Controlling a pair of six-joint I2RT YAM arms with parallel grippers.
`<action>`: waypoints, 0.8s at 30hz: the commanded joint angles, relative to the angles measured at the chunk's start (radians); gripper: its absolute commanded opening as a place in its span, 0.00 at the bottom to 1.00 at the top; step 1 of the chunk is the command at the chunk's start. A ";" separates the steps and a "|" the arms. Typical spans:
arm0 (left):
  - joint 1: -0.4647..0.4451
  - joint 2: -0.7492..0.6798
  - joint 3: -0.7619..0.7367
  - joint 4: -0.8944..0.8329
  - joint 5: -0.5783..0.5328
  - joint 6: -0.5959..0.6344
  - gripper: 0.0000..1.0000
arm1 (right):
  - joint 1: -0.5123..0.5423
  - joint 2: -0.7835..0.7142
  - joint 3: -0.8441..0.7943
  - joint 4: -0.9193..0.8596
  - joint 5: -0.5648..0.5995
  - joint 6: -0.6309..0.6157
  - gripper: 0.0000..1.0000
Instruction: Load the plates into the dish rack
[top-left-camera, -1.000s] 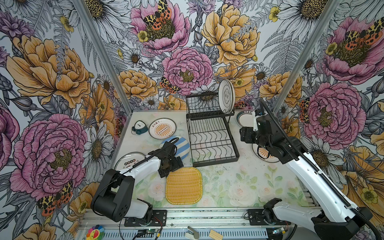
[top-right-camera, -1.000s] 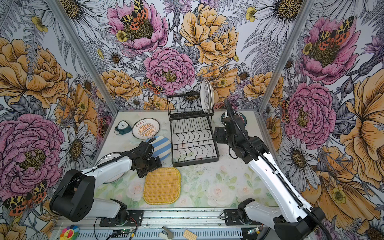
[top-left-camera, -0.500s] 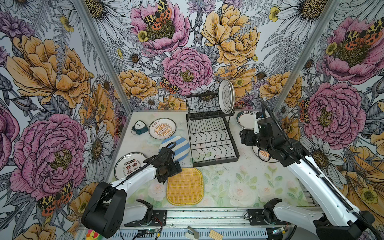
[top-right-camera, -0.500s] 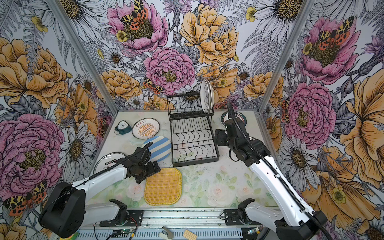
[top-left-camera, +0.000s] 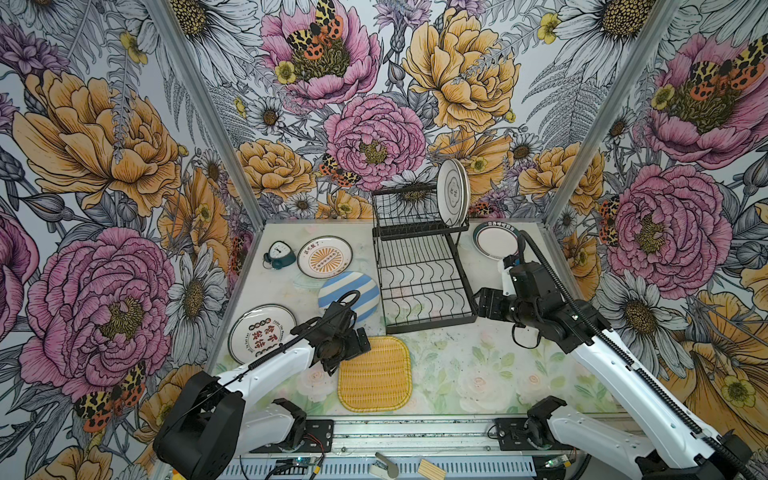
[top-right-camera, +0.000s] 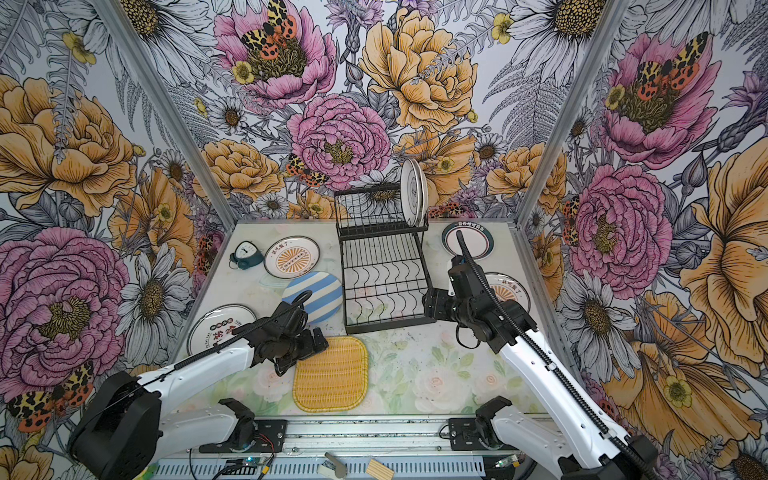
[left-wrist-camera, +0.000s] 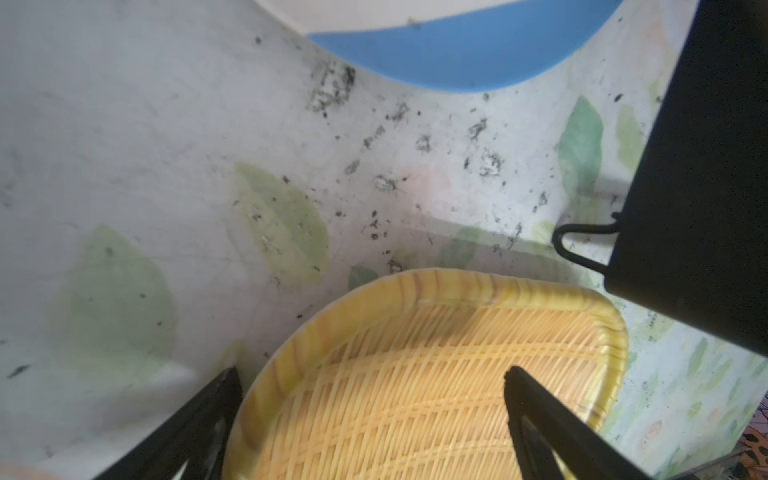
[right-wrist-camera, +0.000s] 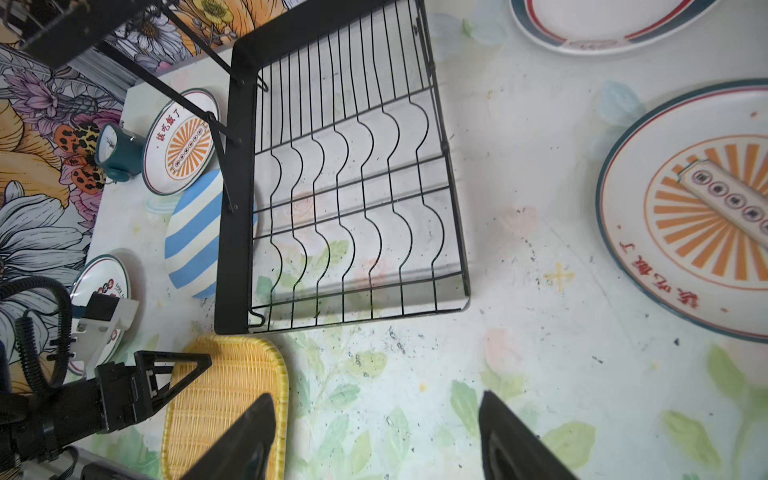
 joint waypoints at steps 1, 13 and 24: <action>-0.048 0.005 -0.034 0.013 0.059 -0.087 0.99 | 0.014 -0.024 -0.044 0.005 -0.091 0.046 0.78; -0.182 0.065 -0.019 0.075 0.067 -0.128 0.99 | 0.110 -0.040 -0.192 0.070 -0.215 0.109 0.78; -0.219 -0.036 -0.098 0.015 0.042 -0.130 0.93 | 0.294 -0.004 -0.384 0.361 -0.218 0.282 0.77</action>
